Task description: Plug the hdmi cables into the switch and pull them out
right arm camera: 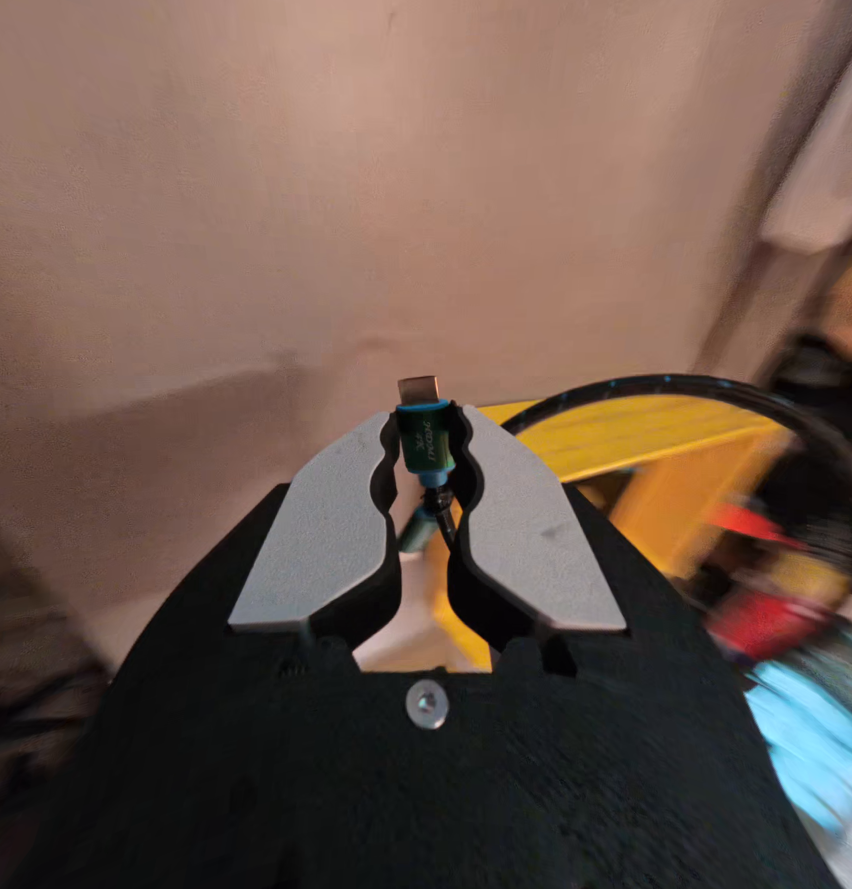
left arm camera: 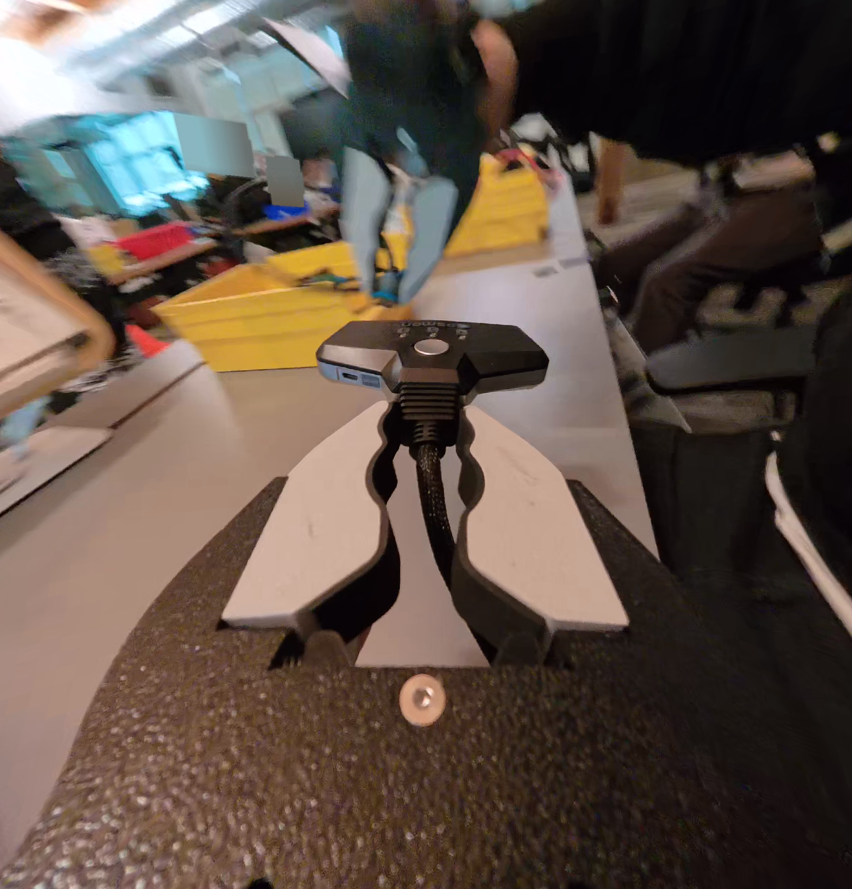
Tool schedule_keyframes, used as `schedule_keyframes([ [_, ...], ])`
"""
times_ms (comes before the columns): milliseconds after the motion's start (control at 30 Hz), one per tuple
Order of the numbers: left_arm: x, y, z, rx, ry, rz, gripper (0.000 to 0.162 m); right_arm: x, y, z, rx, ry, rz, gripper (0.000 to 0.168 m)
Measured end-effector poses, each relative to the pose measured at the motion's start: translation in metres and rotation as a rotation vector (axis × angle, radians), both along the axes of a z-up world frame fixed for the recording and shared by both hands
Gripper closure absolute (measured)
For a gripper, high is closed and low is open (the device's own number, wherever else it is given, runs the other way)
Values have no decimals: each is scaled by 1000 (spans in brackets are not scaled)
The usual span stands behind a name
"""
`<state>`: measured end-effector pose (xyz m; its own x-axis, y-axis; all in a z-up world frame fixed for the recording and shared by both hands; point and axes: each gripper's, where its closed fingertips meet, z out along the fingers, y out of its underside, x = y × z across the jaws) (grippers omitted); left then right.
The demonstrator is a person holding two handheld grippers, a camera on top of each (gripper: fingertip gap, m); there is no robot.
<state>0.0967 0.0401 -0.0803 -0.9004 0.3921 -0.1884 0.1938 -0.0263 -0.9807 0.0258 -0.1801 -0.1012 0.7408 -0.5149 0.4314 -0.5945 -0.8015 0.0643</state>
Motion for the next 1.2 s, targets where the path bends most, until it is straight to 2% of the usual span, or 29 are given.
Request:
schedule_keyframes([
  [33, 21, 18, 12, -56, 64, 48, 139, -14, 30, -2, 361, 8, -48, 147],
  [67, 33, 32, 24, -115, 98, 67, 139, -13, 57, 18, 585, -50, -74, 147],
  [133, 29, 35, 42, -184, 109, 44, 139, -10, 56, 48, 455, -124, 50, 147],
  [200, 14, 20, 39, -127, 27, 30, 140, 2, 47, 81, 418, -238, 53, 147],
  [300, -2, 5, 26, -59, -51, 19, 140, 8, 5, 118, 379, -359, -80, 147],
  [367, -6, 2, 22, -61, -27, -6, 140, 5, -34, 126, 361, -437, -216, 147],
  [433, -7, 0, 20, -61, -2, -17, 140, 1, -70, 122, 364, -509, -357, 147],
  [533, -11, -2, 15, -44, 7, -38, 140, -8, -113, 96, 386, -538, -524, 147],
  [600, -14, -4, 12, -32, 5, -50, 140, -9, -138, 80, 389, -561, -602, 148],
  [667, -15, -6, 9, -22, 8, -57, 140, -4, -160, 77, 411, -651, -659, 148],
  [900, -19, -13, 3, -2, 16, -83, 140, 21, -195, 60, 849, -985, -896, 148],
  [1000, -18, -14, 2, -4, 21, -76, 140, 20, -192, 27, 970, -925, -953, 147],
  [1033, -17, -14, 3, -8, 25, -72, 140, 19, -183, 19, 1019, -879, -931, 140],
  [1100, -15, -13, 4, -17, 35, -64, 140, 13, -168, 5, 1042, -765, -890, 117],
  [1133, -15, -13, 4, -18, 36, -63, 140, 5, -172, 0, 984, -741, -908, 95],
  [1167, -14, -13, 4, -18, 35, -58, 140, -3, -177, 2, 919, -749, -923, 82],
  [1200, -13, -14, 4, -16, 32, -55, 140, -11, -177, 9, 885, -765, -915, 77],
])
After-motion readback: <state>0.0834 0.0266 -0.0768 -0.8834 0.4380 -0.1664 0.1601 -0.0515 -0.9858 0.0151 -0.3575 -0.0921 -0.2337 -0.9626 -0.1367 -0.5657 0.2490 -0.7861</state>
